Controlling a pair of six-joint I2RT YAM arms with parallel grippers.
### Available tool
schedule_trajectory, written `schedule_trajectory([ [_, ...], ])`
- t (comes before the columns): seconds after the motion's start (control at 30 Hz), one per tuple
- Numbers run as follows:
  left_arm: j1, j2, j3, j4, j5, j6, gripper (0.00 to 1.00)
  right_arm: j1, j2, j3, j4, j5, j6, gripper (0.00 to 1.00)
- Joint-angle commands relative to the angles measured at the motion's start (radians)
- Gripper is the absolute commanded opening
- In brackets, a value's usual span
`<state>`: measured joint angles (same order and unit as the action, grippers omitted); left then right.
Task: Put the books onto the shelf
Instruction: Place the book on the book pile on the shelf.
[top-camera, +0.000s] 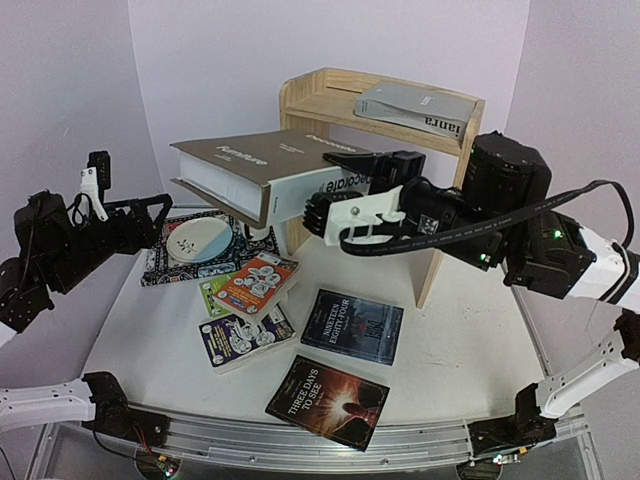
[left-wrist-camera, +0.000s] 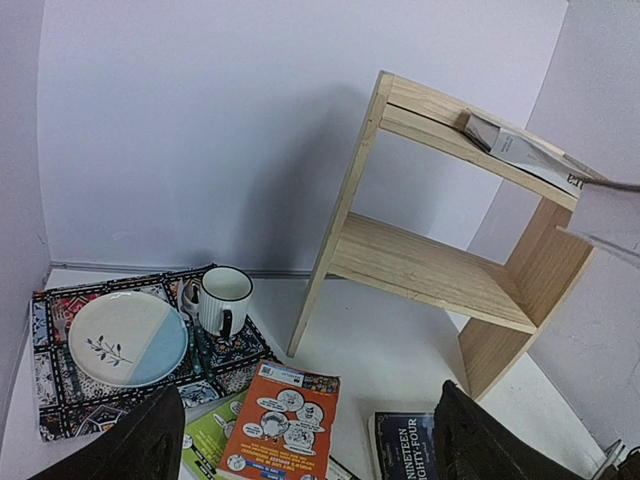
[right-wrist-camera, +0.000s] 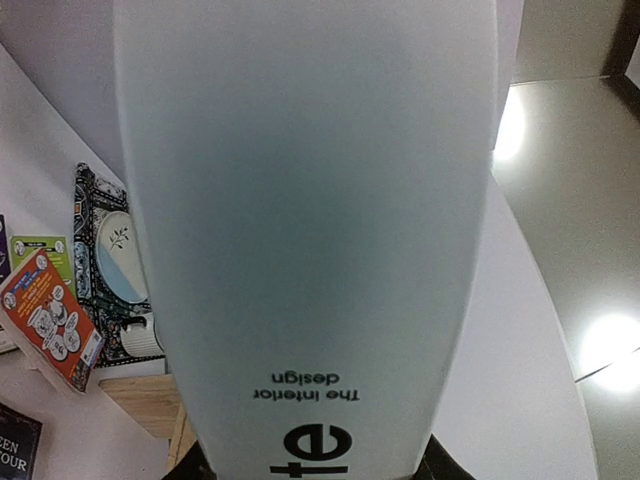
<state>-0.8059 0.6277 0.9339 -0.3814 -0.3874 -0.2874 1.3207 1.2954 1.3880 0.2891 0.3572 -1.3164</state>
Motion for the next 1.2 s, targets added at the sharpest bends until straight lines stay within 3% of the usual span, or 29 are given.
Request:
schedule_trajectory([
  [0.0, 0.002, 0.001, -0.004, 0.0, 0.006, -0.01, 0.87, -0.018, 0.033, 0.14, 0.071, 0.043, -0.086, 0.37],
  [0.3, 0.002, 0.025, -0.001, -0.001, 0.014, -0.017, 0.88, -0.153, 0.134, 0.295, 0.071, 0.06, -0.163, 0.35],
  [0.8, 0.002, 0.048, -0.011, -0.001, 0.039, -0.058, 0.88, -0.369, 0.336, 0.568, 0.073, 0.255, -0.273, 0.33],
  [1.17, 0.001, 0.078, 0.0, 0.003, 0.037, -0.061, 0.88, -0.487, 0.361, 0.581, 0.073, 0.322, -0.284, 0.36],
])
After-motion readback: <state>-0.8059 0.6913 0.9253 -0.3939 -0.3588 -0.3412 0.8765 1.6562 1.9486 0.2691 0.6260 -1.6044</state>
